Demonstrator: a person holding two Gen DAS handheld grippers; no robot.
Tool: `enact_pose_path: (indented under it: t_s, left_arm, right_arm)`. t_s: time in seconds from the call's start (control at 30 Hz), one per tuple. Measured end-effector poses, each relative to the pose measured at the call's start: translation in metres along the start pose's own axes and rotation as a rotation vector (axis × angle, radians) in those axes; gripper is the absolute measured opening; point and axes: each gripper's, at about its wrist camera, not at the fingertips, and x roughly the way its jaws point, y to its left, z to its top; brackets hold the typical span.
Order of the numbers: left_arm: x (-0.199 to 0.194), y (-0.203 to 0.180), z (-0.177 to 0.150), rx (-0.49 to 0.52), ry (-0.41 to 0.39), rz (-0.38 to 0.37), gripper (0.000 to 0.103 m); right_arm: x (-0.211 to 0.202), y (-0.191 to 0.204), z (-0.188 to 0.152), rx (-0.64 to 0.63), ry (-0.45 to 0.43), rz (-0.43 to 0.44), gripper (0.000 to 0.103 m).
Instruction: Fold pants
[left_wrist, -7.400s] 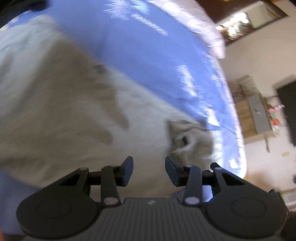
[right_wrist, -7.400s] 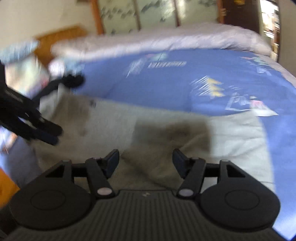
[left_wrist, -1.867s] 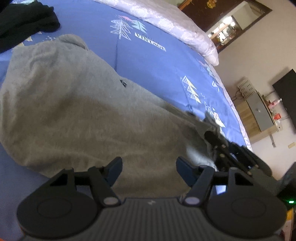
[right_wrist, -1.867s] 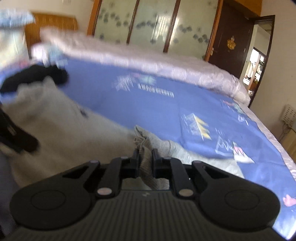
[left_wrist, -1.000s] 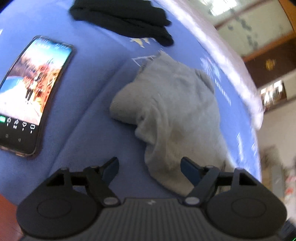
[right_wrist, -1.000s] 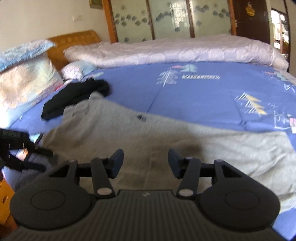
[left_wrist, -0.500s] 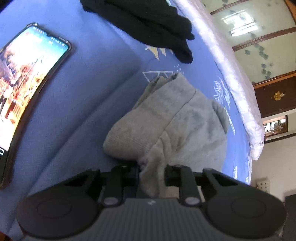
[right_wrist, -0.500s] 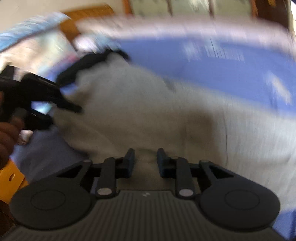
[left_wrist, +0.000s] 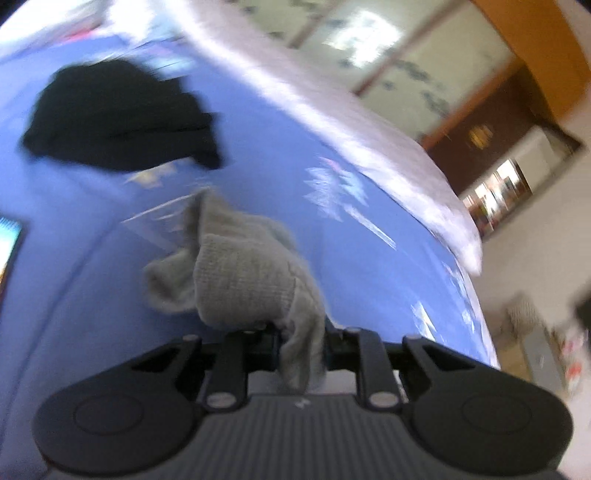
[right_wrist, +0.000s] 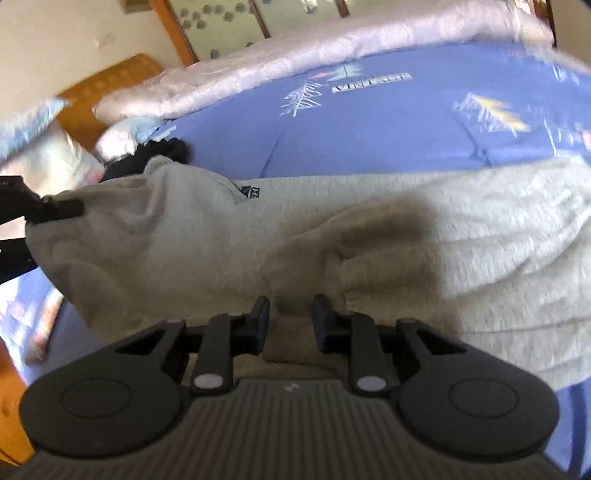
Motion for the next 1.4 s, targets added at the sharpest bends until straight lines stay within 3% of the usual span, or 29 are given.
enact_pose_path:
  t_s: [0.13, 0.3, 0.37, 0.5, 0.6, 0.73, 0.87, 1.0, 1.1, 1.13, 1.17, 1.2, 1.4]
  left_arm:
    - [0.011, -0.071, -0.014, 0.189, 0.006, -0.044, 0.018]
    - [0.030, -0.159, -0.064, 0.437, 0.063, -0.145, 0.019]
    - [0.044, -0.187, -0.098, 0.531, 0.133, -0.171, 0.033]
    - [0.064, -0.212, -0.153, 0.654, 0.306, -0.169, 0.043]
    - [0.049, -0.208, -0.164, 0.710, 0.322, -0.212, 0.046]
    - [0.011, -0.182, -0.145, 0.706, 0.263, -0.277, 0.058]
    - [-0.003, -0.145, -0.119, 0.624, 0.185, -0.160, 0.062]
    - [0.007, -0.096, -0.094, 0.397, 0.214, -0.050, 0.062]
    - [0.012, -0.082, -0.089, 0.325, 0.223, -0.027, 0.062]
    - [0.011, -0.079, -0.090, 0.315, 0.227, -0.020, 0.062]
    - [0.012, -0.077, -0.090, 0.307, 0.231, -0.016, 0.062]
    - [0.012, -0.075, -0.090, 0.300, 0.235, -0.016, 0.062]
    - [0.010, -0.071, -0.083, 0.297, 0.234, -0.035, 0.063]
  right_arm:
    - [-0.029, -0.021, 0.010, 0.102, -0.104, 0.028, 0.029]
    - [-0.081, -0.079, 0.017, 0.277, -0.257, -0.088, 0.030]
    - [-0.100, -0.101, 0.015, 0.333, -0.303, -0.138, 0.030]
    - [-0.124, -0.124, 0.006, 0.385, -0.347, -0.166, 0.031]
    - [-0.127, -0.132, -0.001, 0.393, -0.364, -0.148, 0.035]
    - [-0.126, -0.128, -0.003, 0.395, -0.377, -0.086, 0.041]
    - [-0.124, -0.116, -0.001, 0.339, -0.357, -0.035, 0.052]
    - [-0.105, -0.098, 0.006, 0.264, -0.294, -0.034, 0.052]
    - [-0.079, -0.088, 0.017, 0.206, -0.223, -0.071, 0.052]
    - [-0.070, -0.086, 0.021, 0.190, -0.187, -0.078, 0.050]
    - [-0.061, -0.085, 0.025, 0.184, -0.145, -0.069, 0.026]
    - [-0.060, -0.084, 0.023, 0.183, -0.127, -0.072, 0.015]
    - [-0.115, -0.088, 0.041, 0.148, -0.259, -0.073, 0.005]
